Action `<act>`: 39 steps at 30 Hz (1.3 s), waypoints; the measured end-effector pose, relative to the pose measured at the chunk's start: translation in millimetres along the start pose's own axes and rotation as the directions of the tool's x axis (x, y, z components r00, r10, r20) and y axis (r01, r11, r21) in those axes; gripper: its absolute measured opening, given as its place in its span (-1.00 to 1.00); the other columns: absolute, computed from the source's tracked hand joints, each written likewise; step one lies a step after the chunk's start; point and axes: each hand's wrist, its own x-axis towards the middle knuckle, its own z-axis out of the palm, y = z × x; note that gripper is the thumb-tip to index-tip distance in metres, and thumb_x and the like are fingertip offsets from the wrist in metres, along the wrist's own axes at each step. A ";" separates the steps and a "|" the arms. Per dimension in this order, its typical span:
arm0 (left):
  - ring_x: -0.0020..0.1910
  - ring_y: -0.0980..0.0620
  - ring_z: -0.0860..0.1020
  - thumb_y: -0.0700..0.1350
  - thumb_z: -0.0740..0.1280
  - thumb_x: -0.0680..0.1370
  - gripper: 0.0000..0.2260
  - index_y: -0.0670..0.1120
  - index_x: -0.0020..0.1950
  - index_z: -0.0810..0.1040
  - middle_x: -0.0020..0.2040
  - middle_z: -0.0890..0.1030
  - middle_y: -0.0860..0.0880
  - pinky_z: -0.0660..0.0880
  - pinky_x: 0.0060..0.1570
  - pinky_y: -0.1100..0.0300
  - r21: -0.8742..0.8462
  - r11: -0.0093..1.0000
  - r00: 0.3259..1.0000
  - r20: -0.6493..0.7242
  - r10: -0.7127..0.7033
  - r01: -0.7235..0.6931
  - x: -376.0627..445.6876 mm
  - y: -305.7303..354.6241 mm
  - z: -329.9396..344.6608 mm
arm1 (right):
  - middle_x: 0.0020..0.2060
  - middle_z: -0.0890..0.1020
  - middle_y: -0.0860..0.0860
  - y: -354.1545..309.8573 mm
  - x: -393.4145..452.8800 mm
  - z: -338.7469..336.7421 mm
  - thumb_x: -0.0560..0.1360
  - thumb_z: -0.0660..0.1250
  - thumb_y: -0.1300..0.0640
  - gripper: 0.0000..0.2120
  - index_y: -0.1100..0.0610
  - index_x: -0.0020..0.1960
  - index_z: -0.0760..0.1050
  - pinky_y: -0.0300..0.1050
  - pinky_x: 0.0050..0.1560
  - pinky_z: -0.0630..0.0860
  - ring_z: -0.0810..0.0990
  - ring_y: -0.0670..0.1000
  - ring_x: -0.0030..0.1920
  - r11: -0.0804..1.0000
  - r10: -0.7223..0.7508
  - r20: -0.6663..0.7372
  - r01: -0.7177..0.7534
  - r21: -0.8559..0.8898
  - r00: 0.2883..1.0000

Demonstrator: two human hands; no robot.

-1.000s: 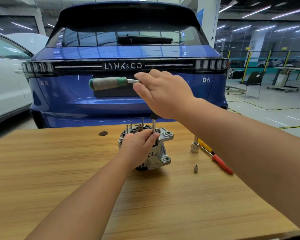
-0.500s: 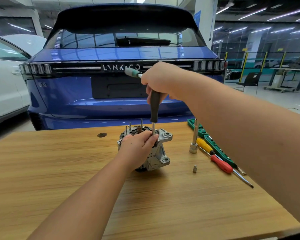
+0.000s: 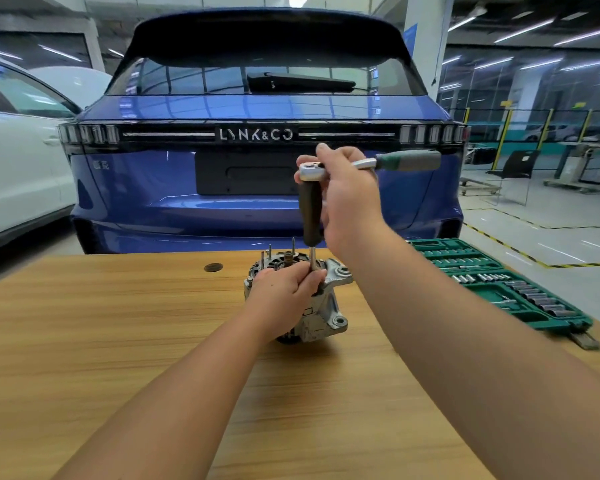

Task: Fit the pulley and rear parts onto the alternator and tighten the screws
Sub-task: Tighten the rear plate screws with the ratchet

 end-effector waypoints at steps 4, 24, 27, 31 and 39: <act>-0.41 0.24 0.44 0.11 0.09 0.69 -0.71 0.06 -0.01 0.55 -0.34 0.55 0.07 0.37 0.05 -0.02 0.019 1.000 1.000 0.001 0.020 -0.020 0.6 0.1 -0.2 | 0.00 0.69 0.04 21.3 -6.6 -6.9 0.62 0.30 0.24 -0.84 0.23 0.07 0.66 -0.13 0.13 0.55 0.62 -0.05 0.06 0.583 -0.595 0.214 0.599 -0.549 0.775; -0.38 0.12 0.44 0.13 0.09 0.70 -0.66 -0.01 0.05 0.58 -0.31 0.58 0.03 0.41 0.16 -0.08 0.030 0.999 0.999 -0.027 0.030 -0.029 0.4 2.8 0.2 | -0.17 0.42 -0.06 -12.8 10.9 -7.8 0.70 0.01 -0.14 -0.62 0.07 0.01 0.48 -0.08 -0.28 0.29 0.45 0.09 -0.20 -0.292 -0.241 0.638 0.573 -0.766 0.731; -0.35 0.11 0.46 0.13 0.09 0.70 -0.69 0.03 0.02 0.57 -0.31 0.56 0.06 0.40 0.19 -0.10 0.022 1.000 1.000 -0.016 0.021 -0.020 -0.2 4.1 -0.5 | -0.32 0.43 -0.01 -26.0 20.4 1.4 0.69 0.05 -0.10 -0.60 0.08 -0.24 0.34 -0.09 -0.37 0.25 0.43 0.08 -0.31 -0.270 -0.101 0.543 0.502 -0.821 0.834; -0.34 0.12 0.47 0.14 0.09 0.70 -0.70 0.07 0.05 0.57 -0.31 0.56 0.08 0.40 0.23 -0.16 0.022 1.000 1.000 -0.007 0.016 -0.016 -0.9 3.5 -0.6 | -0.33 0.53 0.01 -49.4 27.0 15.5 0.64 0.16 0.08 -0.72 0.08 -0.24 0.40 -0.09 -0.35 0.45 0.52 0.06 -0.32 -0.071 0.100 0.353 0.360 -0.930 0.930; -0.21 0.09 0.52 0.16 0.04 0.69 -0.66 0.09 0.14 0.57 -0.20 0.61 0.08 0.40 0.27 -0.16 0.045 0.999 1.000 -0.008 0.006 -0.005 0.1 3.1 -0.3 | -0.09 0.75 0.04 -30.3 23.4 -3.0 0.64 0.18 0.11 -0.83 0.11 0.21 0.42 0.11 0.09 0.36 0.75 0.03 -0.12 0.886 0.447 0.126 -0.419 -0.198 0.885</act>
